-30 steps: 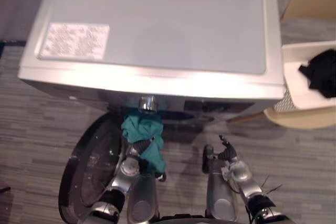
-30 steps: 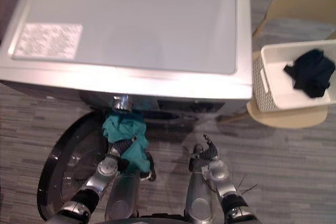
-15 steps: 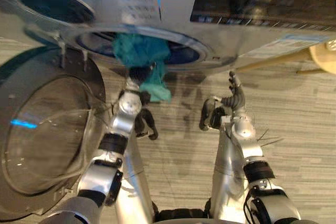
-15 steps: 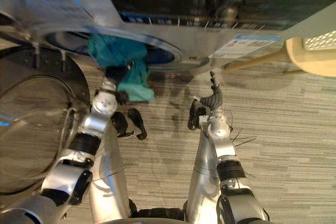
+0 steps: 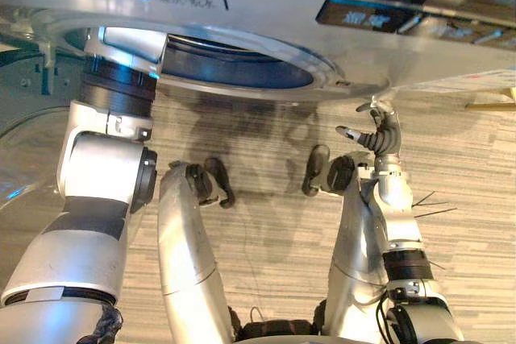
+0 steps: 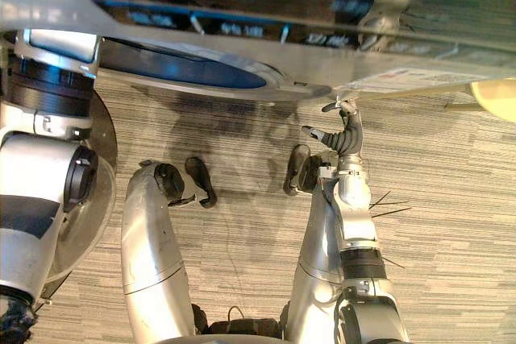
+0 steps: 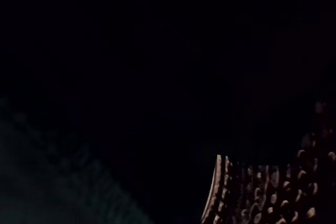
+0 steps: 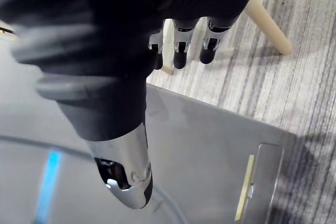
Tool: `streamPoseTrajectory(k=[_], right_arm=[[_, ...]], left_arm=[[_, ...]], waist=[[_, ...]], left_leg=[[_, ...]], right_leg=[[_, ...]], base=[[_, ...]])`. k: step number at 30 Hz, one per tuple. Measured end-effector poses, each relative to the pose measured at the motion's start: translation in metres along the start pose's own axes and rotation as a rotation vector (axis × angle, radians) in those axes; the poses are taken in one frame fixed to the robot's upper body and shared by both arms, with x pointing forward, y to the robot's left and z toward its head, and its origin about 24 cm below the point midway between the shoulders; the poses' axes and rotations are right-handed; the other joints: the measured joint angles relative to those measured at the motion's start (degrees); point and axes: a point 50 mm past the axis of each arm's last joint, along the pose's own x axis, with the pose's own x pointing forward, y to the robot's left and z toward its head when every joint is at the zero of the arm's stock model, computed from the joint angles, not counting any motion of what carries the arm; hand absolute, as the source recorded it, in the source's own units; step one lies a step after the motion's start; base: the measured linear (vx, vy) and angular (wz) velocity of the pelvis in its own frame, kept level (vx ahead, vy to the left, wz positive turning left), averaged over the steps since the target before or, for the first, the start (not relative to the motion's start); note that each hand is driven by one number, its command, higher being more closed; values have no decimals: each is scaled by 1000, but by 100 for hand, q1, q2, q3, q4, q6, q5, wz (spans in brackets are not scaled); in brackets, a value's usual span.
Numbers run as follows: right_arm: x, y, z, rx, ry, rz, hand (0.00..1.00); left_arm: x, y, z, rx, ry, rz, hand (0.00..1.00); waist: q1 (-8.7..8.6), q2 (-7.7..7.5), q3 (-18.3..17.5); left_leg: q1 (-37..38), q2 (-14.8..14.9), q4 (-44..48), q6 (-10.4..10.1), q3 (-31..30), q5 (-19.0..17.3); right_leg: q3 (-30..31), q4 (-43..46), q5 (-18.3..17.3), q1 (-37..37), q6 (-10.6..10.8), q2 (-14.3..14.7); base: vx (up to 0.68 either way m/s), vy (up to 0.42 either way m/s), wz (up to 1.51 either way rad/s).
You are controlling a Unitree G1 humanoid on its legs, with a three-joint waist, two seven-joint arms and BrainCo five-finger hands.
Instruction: Pick up the laundry basket with both hands and put the clothes into the washing machine.
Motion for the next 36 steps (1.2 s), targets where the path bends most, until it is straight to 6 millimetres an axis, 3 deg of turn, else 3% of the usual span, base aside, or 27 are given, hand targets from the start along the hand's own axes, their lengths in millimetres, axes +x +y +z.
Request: streamPoseTrajectory(k=[2,3,7,9,12,16,24,27,29,33,36], right_arm=[[-1,-1,-1,17,4,3,0],[-1,-1,-1,19,3,6,0],[-2,-1,-1,29,3,9,0],[-3,1,-3,33,4,15,0],[-3,3,-3,35,1,36,0],[-4,5,-2,34,-3,60,0],[-8,3,-6,18,2,66,0],[-15,0,-12,9,22,61,0],[-22,0,-20,3,59,56,0],[-41,3,-42,-8,168,63,0],[-60,5,-56,3,250,53,0]], left_arm=[[0,0,-7,13,26,-7,100],[0,-1,-11,31,49,-18,0],[-4,-9,-33,123,140,-94,0],[-16,-23,-55,205,234,-219,0],[-40,-46,-72,236,301,-366,0],[-60,-62,-81,218,341,-442,0],[-53,-45,-74,204,290,-361,0],[-61,-38,-70,131,268,-276,0],[-76,-33,-73,98,268,-225,0],[-126,-28,-91,37,355,-172,0],[-184,-38,-106,-72,508,-160,0]], waist=[[-15,-3,-1],[-25,-7,-1],[-41,-15,0],[-46,-91,7],[-54,-111,6],[-52,-111,7],[-6,-111,7],[71,-109,6],[99,-108,5],[168,-104,-4],[299,-103,-15]], left_leg=[[-6,12,-10,-5,-16,1],[-20,18,-18,-12,-31,3],[-92,67,-31,-20,-88,10],[-92,101,-31,-21,-85,10],[-104,103,-92,-57,-86,-3],[-106,103,-169,-88,-72,18],[-81,86,-227,-94,-117,66],[92,14,-433,-127,-152,152],[288,-8,-611,-151,-171,216],[856,-97,-1139,-274,-223,371],[1620,-115,-1789,-377,-189,523]], right_leg=[[-19,-6,-27,1,1,7],[-37,-21,-32,1,9,13],[-118,-97,-16,2,-7,64],[-116,-123,1,0,3,105],[-114,-188,20,-12,34,108],[-117,-276,69,-11,53,116],[-177,-315,82,61,31,97],[-257,-454,95,283,-4,68],[-342,-588,92,501,-26,25],[-526,-980,68,1133,-71,10],[-708,-1518,79,1910,-97,47]], base=[[-1,-16,-1],[0,0,0],[15,-11,-7],[25,-10,-8],[5,-2,-1],[0,0,0],[5,-5,1],[30,-29,12],[53,-41,15],[50,-61,16],[37,-82,14]])
